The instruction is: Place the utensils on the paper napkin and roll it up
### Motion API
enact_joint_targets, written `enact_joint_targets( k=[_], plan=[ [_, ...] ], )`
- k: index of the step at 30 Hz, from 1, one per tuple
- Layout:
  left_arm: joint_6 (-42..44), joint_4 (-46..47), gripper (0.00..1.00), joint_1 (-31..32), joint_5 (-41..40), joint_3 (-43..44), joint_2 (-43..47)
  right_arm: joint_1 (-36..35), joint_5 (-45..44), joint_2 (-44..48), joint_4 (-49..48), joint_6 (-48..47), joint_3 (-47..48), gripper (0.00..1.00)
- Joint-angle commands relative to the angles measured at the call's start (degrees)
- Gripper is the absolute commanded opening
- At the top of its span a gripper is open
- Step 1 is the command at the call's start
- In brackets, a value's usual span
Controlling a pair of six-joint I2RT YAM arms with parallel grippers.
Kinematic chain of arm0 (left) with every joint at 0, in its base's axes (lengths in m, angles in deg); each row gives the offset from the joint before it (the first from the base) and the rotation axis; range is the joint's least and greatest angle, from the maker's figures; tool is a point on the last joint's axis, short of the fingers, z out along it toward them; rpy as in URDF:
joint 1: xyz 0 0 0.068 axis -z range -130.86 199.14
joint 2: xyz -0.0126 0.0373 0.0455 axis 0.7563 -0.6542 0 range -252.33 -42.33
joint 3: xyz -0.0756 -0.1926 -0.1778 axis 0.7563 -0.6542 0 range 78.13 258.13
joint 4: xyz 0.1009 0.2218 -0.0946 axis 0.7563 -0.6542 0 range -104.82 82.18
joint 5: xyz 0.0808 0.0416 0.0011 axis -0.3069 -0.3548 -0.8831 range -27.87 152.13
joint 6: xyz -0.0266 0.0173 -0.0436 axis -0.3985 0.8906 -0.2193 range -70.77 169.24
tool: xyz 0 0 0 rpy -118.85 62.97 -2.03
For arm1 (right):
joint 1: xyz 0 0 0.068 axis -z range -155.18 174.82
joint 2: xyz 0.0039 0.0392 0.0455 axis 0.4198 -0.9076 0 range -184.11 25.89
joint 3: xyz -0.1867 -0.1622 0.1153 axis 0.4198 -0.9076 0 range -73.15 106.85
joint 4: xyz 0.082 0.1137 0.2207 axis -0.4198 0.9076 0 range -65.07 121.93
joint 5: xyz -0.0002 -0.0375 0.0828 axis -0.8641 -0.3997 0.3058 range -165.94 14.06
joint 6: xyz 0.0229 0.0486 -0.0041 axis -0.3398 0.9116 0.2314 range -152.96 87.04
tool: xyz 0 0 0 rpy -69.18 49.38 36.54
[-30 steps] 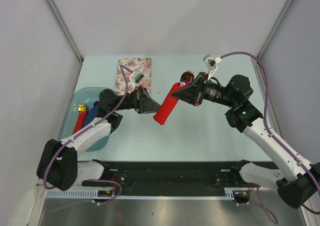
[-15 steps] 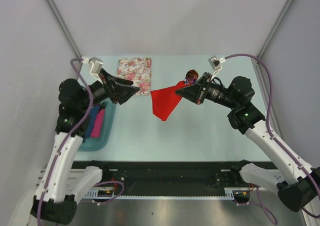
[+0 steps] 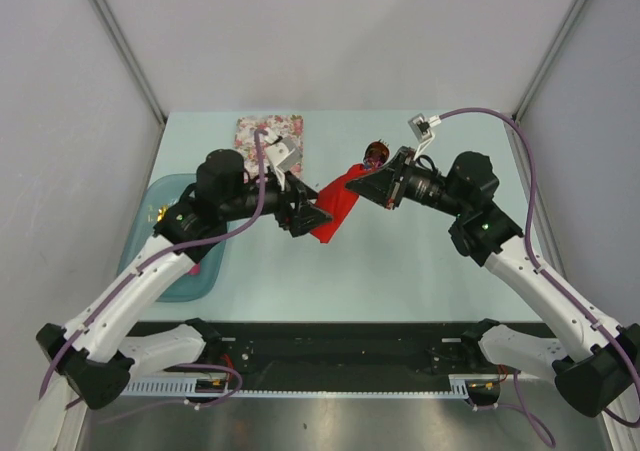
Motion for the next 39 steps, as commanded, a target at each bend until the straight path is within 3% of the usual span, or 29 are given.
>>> enact_joint_targets(
  k=[1, 15, 25, 34, 39],
  plan=[
    [1.1, -0.3, 0.73, 0.9, 4.1, 2.5, -1.5, -0.6, -0.1, 0.7, -2.8, -0.6, 1.4, 0.00],
    [-13.0, 14.1, 0.61, 0.9, 22.2, -5.0, -1.6, -1.2, 0.9, 0.5, -3.8, -1.1, 1.2, 0.00],
    [-28.9, 30.7, 0.38, 0.9, 26.5, -10.1, -2.4, -2.7, 2.3, 0.6, -4.8, -2.2, 0.8, 0.00],
    [-41.7, 41.9, 0.42, -1.8, 27.9, -15.6, -2.6, -2.8, 5.0, 0.2, -6.9, -0.5, 0.3, 0.00],
    [-44.7, 46.2, 0.32, -1.8, 28.2, -17.3, -1.5, -2.8, 6.5, -0.7, -8.4, 0.6, -0.1, 0.00]
  ],
)
